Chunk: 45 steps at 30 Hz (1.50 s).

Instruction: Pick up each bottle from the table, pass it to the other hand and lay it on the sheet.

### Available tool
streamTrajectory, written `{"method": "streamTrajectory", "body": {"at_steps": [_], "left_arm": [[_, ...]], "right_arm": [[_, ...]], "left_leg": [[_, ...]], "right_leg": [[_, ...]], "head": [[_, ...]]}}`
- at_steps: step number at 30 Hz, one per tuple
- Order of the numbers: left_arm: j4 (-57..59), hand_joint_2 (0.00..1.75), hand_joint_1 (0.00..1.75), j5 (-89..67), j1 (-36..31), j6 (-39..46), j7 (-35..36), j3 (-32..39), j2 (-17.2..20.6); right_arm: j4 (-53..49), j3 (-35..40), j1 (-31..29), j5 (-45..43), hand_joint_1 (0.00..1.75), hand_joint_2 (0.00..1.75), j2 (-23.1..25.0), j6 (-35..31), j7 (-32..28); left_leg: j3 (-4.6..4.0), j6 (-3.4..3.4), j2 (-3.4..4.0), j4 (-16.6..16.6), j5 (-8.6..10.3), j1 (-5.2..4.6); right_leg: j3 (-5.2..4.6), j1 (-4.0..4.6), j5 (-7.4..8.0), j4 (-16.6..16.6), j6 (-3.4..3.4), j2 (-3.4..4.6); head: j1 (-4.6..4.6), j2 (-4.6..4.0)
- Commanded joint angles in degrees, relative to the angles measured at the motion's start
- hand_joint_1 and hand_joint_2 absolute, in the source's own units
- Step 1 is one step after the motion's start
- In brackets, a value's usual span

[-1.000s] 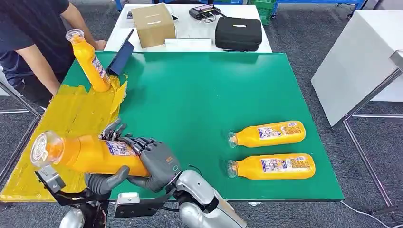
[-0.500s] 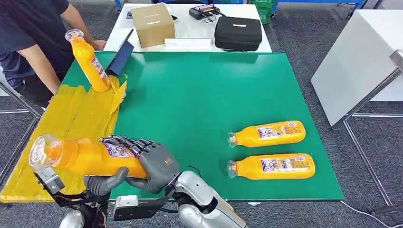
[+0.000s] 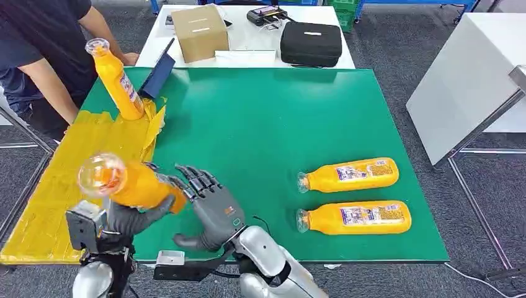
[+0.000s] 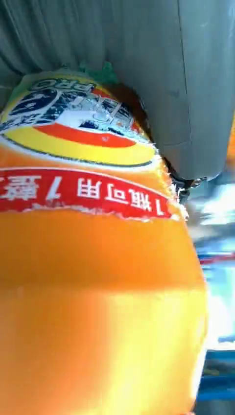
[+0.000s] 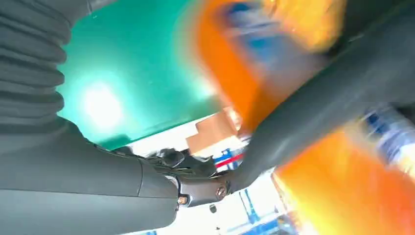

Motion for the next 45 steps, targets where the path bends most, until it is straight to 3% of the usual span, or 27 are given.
{"method": "streamTrajectory", "body": {"at_steps": [1, 2, 3, 5, 11, 21, 23, 24, 26, 29, 30, 31, 33, 34, 38, 39, 45], "left_arm": [[9.5, 1.75, 1.75, -16.8, -8.5, 8.0, 0.1, 7.3, 0.9], [9.3, 1.75, 1.75, -17.0, -8.3, 8.0, -0.1, 7.3, 0.7], [10.3, 1.75, 1.75, -30.2, -8.0, 15.1, 2.1, 6.8, 1.9], [14.0, 1.75, 1.75, -38.2, -7.9, 17.4, 4.3, 7.7, 3.4], [34.8, 1.75, 1.75, -61.3, -8.8, 25.6, 10.1, 9.6, 9.3], [35.8, 1.75, 1.75, -63.9, -8.8, 25.4, 11.5, 9.3, 9.6], [38.6, 1.75, 1.75, -68.5, -7.8, 25.3, 15.6, 5.5, 12.9], [41.7, 1.75, 1.75, -68.5, -7.8, 27.7, 21.8, -1.9, 16.8], [44.7, 1.75, 1.75, -68.5, -8.2, 28.3, 18.3, 0.9, 15.0], [45.4, 1.75, 1.75, -68.5, -8.7, 25.4, 16.6, -0.6, 15.6], [45.1, 1.75, 0.00, -68.2, -9.0, 25.0, 15.8, -0.2, 14.9], [45.1, 0.00, 0.00, -68.5, -9.4, 23.3, 15.3, -0.2, 15.0], [43.6, 0.00, 0.00, -68.4, -10.2, 22.9, 14.6, -0.1, 14.0], [42.7, 0.00, 0.00, -67.4, -10.1, 23.0, 13.3, 0.0, 13.8], [35.1, 0.00, 0.00, -64.3, -7.9, 20.5, 10.1, 0.0, 15.1], [33.8, 0.00, 0.00, -64.0, -7.8, 20.2, 10.1, 0.2, 15.3], [28.4, 0.00, 0.00, -55.9, -8.1, 19.1, 5.9, 3.3, 14.9]], "right_arm": [[-7.4, -7.8, -0.5, -3.0, 0.00, 0.00, -6.2, 3.5, -0.7], [-7.3, -7.7, -0.3, -3.0, 0.00, 0.00, -5.9, 3.5, -0.8], [-7.5, -7.9, -0.4, -3.6, 0.00, 0.00, -6.7, 3.8, -0.9], [-9.7, -9.4, 0.2, -5.3, 0.00, 0.00, -9.4, 4.3, -1.0], [-17.3, -15.8, 3.6, -13.2, 0.00, 0.00, -19.4, 8.4, -5.0], [-18.2, -16.1, 4.5, -13.3, 0.00, 0.00, -20.0, 9.2, -5.2], [-20.6, -18.0, 6.6, -15.1, 0.00, 0.00, -23.4, 9.8, -4.8], [-22.6, -20.1, 8.6, -16.3, 0.00, 0.00, -25.7, 9.9, -5.1], [-26.0, -24.3, 12.9, -17.2, 0.00, 0.00, -28.1, 9.4, -6.5], [-29.0, -29.4, 17.4, -17.5, 0.00, 0.00, -29.7, 10.3, -7.9], [-29.5, -30.6, 18.5, -17.6, 0.00, 0.00, -30.2, 10.6, -8.1], [-30.1, -31.8, 19.5, -17.3, 0.00, 0.00, -30.5, 11.6, -8.4], [-31.6, -34.2, 23.2, -17.4, 0.00, 0.00, -31.7, 13.3, -9.4], [-32.3, -35.1, 24.8, -17.8, 0.00, 1.75, -32.8, 13.9, -10.0], [-37.0, -38.4, 32.7, -17.4, 0.00, 1.75, -37.7, 15.5, -10.1], [-37.6, -39.0, 33.8, -17.5, 0.00, 1.75, -38.1, 15.9, -9.8], [-39.1, -39.9, 37.1, -16.9, 0.00, 1.75, -38.5, 16.0, -8.9]], "left_leg": [[0.18, -0.02, -0.15, 0.0, -0.02, 0.04], [0.29, -0.03, -0.15, 0.0, -0.08, 0.04], [0.38, -0.06, -0.10, 0.0, -0.16, 0.07], [0.41, -0.05, -0.06, -0.1, -0.15, 0.04], [0.46, -0.04, -0.22, -0.2, -0.02, -0.03], [0.20, -0.06, -0.08, 0.0, -0.11, -0.01], [0.19, -0.03, -0.10, 0.0, -0.08, -0.03], [0.28, -0.05, -0.11, 0.0, -0.16, 0.00], [0.29, -0.03, -0.22, -0.1, -0.09, -0.05], [0.36, -0.05, -0.27, 0.0, -0.20, 0.00], [0.33, -0.03, -0.36, 0.0, -0.17, -0.05], [0.17, 0.00, -0.37, 0.0, -0.09, -0.09], [0.25, -0.01, -0.44, 0.0, -0.09, -0.12], [0.37, -0.03, -0.65, 0.0, -0.18, -0.06], [0.71, -0.03, -0.74, 0.1, -0.53, -0.09], [0.70, 0.21, -0.62, 0.0, -0.60, -0.13], [0.52, 0.19, -0.30, 0.1, -0.43, -0.13]], "right_leg": [[0.26, 0.02, -0.07, -0.1, -0.04, -0.04], [0.40, 0.01, -0.13, -0.1, -0.05, 0.02], [0.52, 0.04, -0.18, -0.1, -0.08, 0.13], [0.50, 0.02, -0.11, -0.1, -0.13, 0.13], [0.58, -0.05, -0.06, -0.2, -0.11, -0.07], [0.28, -0.01, -0.09, 0.0, -0.13, 0.06], [0.28, -0.03, -0.07, -0.1, -0.10, 0.01], [0.39, -0.01, -0.14, -0.1, -0.12, 0.05], [0.42, -0.06, -0.13, -0.1, -0.10, -0.09], [0.51, -0.01, -0.23, -0.1, -0.12, -0.08], [0.51, -0.07, -0.23, -0.1, -0.09, -0.19], [0.35, -0.10, -0.21, -0.1, 0.04, -0.22], [0.43, -0.15, -0.22, -0.1, 0.04, -0.24], [0.66, -0.10, -0.32, -0.1, 0.00, -0.36], [0.52, -0.12, -0.59, -0.1, 0.01, -0.48], [0.41, -0.15, -0.64, -0.1, 0.17, -0.45], [0.78, -0.13, -0.31, -0.1, 0.21, -0.17]], "head": [[0.00, 0.00], [0.00, 0.00], [0.00, 0.00], [0.02, 0.00], [0.00, 0.00], [0.00, 0.00], [0.00, 0.00], [0.00, 0.00], [0.00, 0.00], [-0.02, 0.00], [-0.02, 0.00], [0.00, 0.00], [0.00, 0.00], [-0.02, 0.00], [-0.07, 0.00], [-0.02, 0.00], [-0.02, 0.00]]}}
